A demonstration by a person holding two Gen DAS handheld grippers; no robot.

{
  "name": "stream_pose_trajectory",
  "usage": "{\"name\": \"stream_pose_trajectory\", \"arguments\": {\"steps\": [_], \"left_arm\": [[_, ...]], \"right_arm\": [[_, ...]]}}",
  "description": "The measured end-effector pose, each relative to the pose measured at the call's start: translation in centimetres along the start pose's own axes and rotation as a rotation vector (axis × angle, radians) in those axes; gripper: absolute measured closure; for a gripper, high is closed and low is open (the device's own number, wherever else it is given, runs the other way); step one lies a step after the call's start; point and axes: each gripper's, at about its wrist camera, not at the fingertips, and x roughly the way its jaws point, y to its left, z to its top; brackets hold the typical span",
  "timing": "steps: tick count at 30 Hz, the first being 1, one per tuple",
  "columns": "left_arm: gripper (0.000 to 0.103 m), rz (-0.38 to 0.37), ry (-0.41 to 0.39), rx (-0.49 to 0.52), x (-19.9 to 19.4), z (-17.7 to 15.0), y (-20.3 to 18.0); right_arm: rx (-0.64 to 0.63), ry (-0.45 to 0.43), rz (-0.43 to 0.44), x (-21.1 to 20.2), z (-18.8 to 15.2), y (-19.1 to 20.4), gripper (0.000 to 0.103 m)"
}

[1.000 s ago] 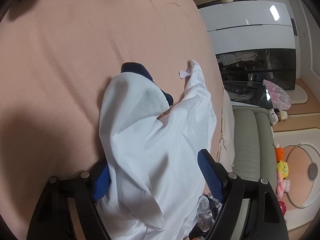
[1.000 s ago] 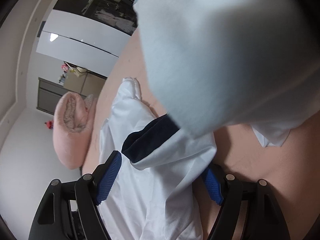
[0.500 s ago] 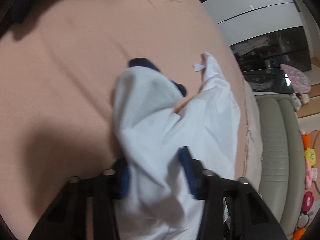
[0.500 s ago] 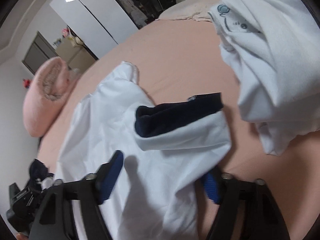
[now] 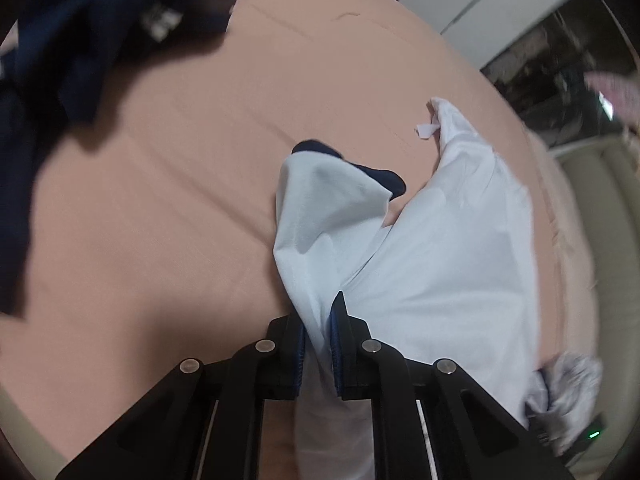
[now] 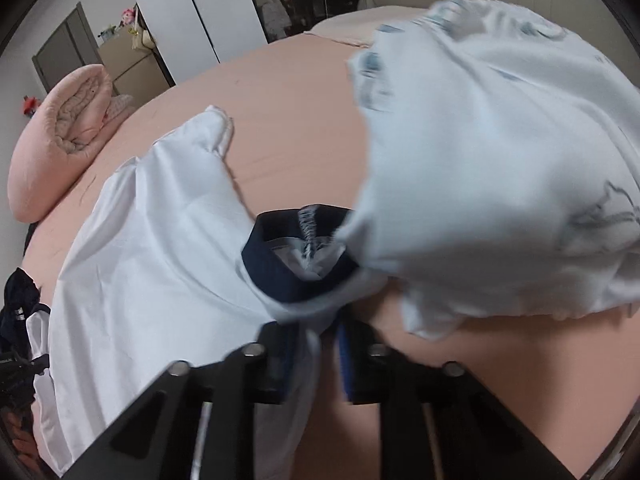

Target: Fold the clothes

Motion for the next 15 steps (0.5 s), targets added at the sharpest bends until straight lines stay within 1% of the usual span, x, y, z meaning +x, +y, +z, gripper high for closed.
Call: {"name": "stream_pose_trajectory", "arguments": {"steps": [2, 6, 9, 10, 11, 13, 15], "left_arm": [[0.094, 0.042, -0.018, 0.029, -0.4, -0.1, -0.1], [0.093, 0.090, -0.014, 0.042, -0.5, -0.2, 0.7], [0.094, 0.165, -0.022, 0.046, -1.0, -0.3, 1.4], [0.094, 0.178, -0.028, 0.034, -1.3, -0.2, 1.9], [0.094, 0.182, -0.031, 0.012, -1.7, -0.2, 2.6], [0.094, 0.165, -0.022, -0.062, -2.2, -0.1, 4.3], [0.094, 0.149, -0.016, -0.116, -2.5, 0.0, 5.6]], "right_arm": [[-0.010, 0.004, 0.005, -0.6, -0.2, -0.7, 0.097], [-0.064, 0.003, -0.035, -1.0, -0.4, -1.1, 0.097], [-0.038, 0.009, -0.045, -1.1, -0.1, -2.0, 0.097], [-0.019, 0.012, -0.046, -1.2, -0.1, -2.5, 0.100], [0.001, 0.019, -0.043, -1.2, -0.1, -3.0, 0.100], [0.021, 0.024, -0.035, -1.4, -0.1, -3.7, 0.100], [-0.022, 0.026, -0.066, -1.6, -0.2, -3.5, 0.100]]}}
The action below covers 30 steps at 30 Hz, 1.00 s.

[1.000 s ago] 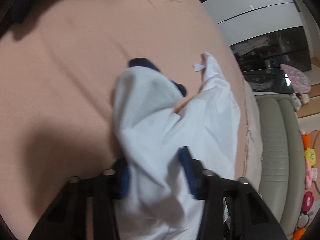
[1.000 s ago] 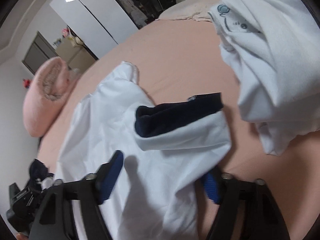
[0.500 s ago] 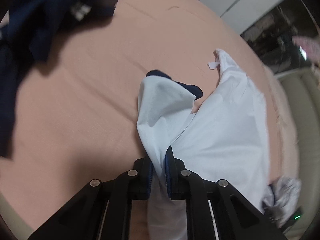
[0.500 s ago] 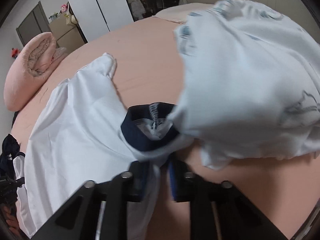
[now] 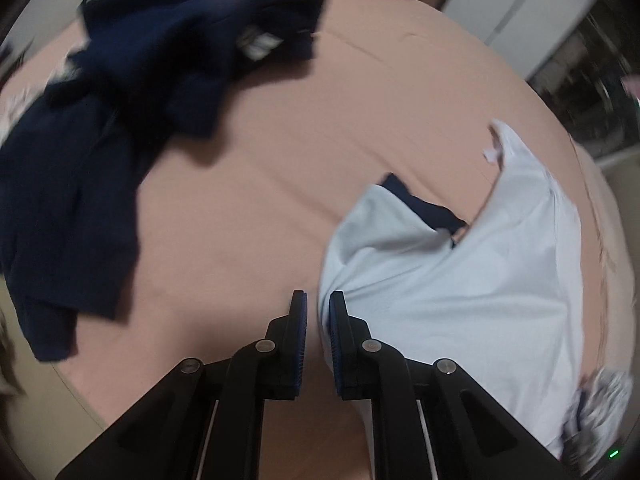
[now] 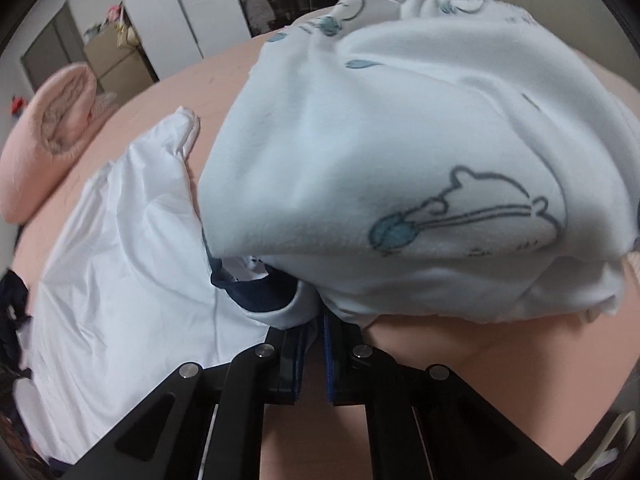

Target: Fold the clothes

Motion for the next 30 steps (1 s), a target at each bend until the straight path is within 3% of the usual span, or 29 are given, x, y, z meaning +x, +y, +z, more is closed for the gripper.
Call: {"name": "stream_pose_trajectory", "arguments": {"steps": [4, 7, 9, 11, 14, 15, 16, 17, 18, 20, 24, 28, 30], "left_arm": [[0.094, -0.010, 0.001, -0.047, -0.4, 0.1, 1.5], [0.094, 0.000, -0.008, -0.069, -0.7, 0.1, 2.1], [0.093, -0.119, 0.037, -0.154, -0.4, 0.2, 3.3], [0.093, -0.258, 0.076, -0.228, -0.3, 0.2, 4.2], [0.091, -0.330, 0.072, -0.254, -0.7, 0.5, 4.7], [0.089, -0.325, 0.066, -0.242, -1.0, 0.7, 4.5], [0.086, -0.316, 0.066, -0.227, -1.1, 0.9, 4.2], [0.078, -0.306, 0.079, -0.210, -1.0, 0.9, 4.0], [0.068, -0.310, 0.099, -0.202, -0.8, 0.7, 4.3], [0.055, -0.356, 0.143, -0.222, -0.5, -0.1, 4.9], [0.031, -0.537, 0.175, -0.337, -0.7, -0.8, 4.9], [0.031, -0.552, 0.281, -0.344, 0.9, -1.8, 3.9], [0.031, -0.591, 0.335, -0.351, 1.7, -2.4, 3.2]], "right_arm": [[-0.136, -0.018, -0.094, -0.6, -0.8, 1.4, 0.100], [-0.081, -0.002, -0.059, -1.2, -1.0, 0.6, 0.100], [-0.008, 0.031, 0.013, -1.7, -0.9, -0.3, 0.092], [0.042, 0.067, 0.087, -2.3, -1.0, -0.8, 0.092], [0.084, 0.110, 0.173, -3.2, -1.2, -1.3, 0.089], [0.085, 0.123, 0.187, -3.0, -1.0, -1.0, 0.085], [0.085, 0.135, 0.200, -2.9, -0.9, -0.7, 0.071], [0.086, 0.148, 0.213, -2.7, -0.7, -0.4, 0.056], [0.102, 0.154, 0.226, -2.6, -0.8, -0.4, 0.051], [0.147, 0.166, 0.263, -2.4, -1.1, -0.5, 0.050], [0.275, 0.207, 0.332, -1.2, -2.4, -0.5, 0.050], [0.374, 0.215, 0.371, -0.7, -3.0, 0.4, 0.049], [0.468, 0.265, 0.468, 0.1, -3.6, 0.4, 0.049]]}}
